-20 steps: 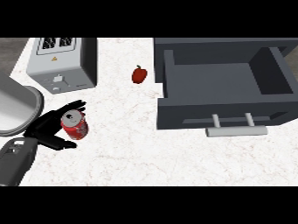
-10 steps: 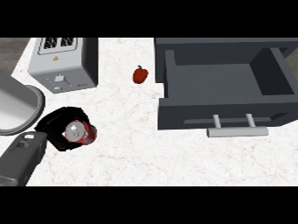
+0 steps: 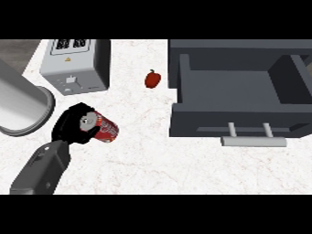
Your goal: Pick up the can, place it into the drawer and close the drawer
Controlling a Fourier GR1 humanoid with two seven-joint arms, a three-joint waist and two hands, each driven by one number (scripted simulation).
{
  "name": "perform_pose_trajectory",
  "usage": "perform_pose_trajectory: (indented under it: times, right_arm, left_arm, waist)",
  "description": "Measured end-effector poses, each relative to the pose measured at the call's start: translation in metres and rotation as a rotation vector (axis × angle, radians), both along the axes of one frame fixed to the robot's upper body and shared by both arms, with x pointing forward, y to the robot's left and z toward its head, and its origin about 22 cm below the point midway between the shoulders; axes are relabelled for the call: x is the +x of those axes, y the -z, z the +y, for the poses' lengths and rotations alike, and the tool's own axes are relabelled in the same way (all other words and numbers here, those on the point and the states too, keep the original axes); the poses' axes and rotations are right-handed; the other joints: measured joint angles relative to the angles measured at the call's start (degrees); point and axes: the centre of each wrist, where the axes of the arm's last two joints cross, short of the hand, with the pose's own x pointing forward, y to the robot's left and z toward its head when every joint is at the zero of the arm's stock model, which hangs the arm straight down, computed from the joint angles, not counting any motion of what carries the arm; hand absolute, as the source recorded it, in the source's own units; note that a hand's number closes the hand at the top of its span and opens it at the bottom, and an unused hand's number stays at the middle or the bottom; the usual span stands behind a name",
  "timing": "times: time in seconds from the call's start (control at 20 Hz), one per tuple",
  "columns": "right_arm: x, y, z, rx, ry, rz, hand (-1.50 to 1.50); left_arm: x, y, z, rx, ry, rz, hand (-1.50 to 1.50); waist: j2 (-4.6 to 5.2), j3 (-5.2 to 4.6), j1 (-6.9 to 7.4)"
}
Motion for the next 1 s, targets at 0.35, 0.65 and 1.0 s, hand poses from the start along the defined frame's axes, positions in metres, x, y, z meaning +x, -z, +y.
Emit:
perform_pose_trajectory:
  times: [0.35, 0.65, 1.0]
  right_arm:
    - [-0.004, -0.005, 0.002, 0.002, 0.018, 0.0, -1.5]
    - [-0.009, -0.008, 0.005, 0.004, 0.02, 0.004, -1.5]
    - [-0.005, -0.009, 0.01, 0.012, 0.016, -0.009, -1.5]
  left_arm:
    - [0.019, -0.023, -0.054, -0.024, -0.147, -0.094, 1.5]
    - [0.032, -0.075, -0.079, 0.02, -0.16, -0.174, 1.5]
    - [0.03, -0.15, -0.11, 0.056, -0.15, -0.214, 1.5]
  waist:
    - [-0.28, 0.07, 0.38]
    - [-0.34, 0.07, 0.38]
    - [-0.03, 0.02, -0.17]
